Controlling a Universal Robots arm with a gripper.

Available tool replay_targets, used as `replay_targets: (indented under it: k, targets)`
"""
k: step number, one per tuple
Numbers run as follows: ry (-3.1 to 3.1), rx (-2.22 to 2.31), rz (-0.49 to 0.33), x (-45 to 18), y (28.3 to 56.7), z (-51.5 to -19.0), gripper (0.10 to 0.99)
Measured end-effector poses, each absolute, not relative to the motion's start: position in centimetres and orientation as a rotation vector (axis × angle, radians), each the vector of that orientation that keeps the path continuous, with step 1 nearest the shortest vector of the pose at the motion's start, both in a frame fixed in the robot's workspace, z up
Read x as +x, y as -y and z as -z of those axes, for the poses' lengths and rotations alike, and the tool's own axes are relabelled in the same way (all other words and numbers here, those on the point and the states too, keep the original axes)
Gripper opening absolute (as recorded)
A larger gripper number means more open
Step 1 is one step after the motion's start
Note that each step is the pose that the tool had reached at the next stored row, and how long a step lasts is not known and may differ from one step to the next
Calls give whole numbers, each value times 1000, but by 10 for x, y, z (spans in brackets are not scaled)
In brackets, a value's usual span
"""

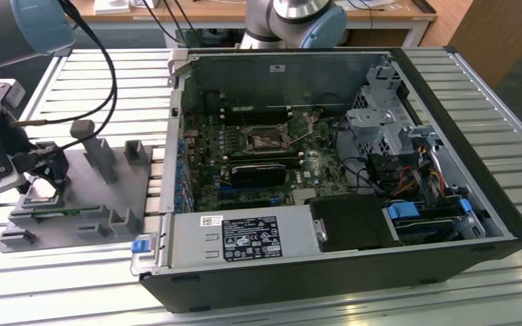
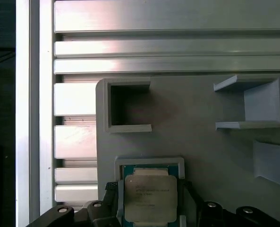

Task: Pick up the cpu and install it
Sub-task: 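Pick up the cpu and move it towards the insertion slot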

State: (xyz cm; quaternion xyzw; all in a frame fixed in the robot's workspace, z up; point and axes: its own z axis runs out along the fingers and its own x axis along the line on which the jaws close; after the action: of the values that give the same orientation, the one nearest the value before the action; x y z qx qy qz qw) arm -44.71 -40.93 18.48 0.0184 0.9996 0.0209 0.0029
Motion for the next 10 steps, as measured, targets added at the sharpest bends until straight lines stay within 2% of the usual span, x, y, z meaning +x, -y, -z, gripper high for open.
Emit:
replay_targets:
  k: [1, 5, 8, 9, 10]
  targets:
    - [-3135, 57, -66, -447, 409, -185, 651]
    - [-3135, 57, -66, -447, 409, -185, 651]
    - [-3135, 57, -65, -447, 409, -185, 635]
    - [-3135, 57, -65, -447, 409, -185, 569]
    - [-3135, 57, -65, -447, 409, -185, 569]
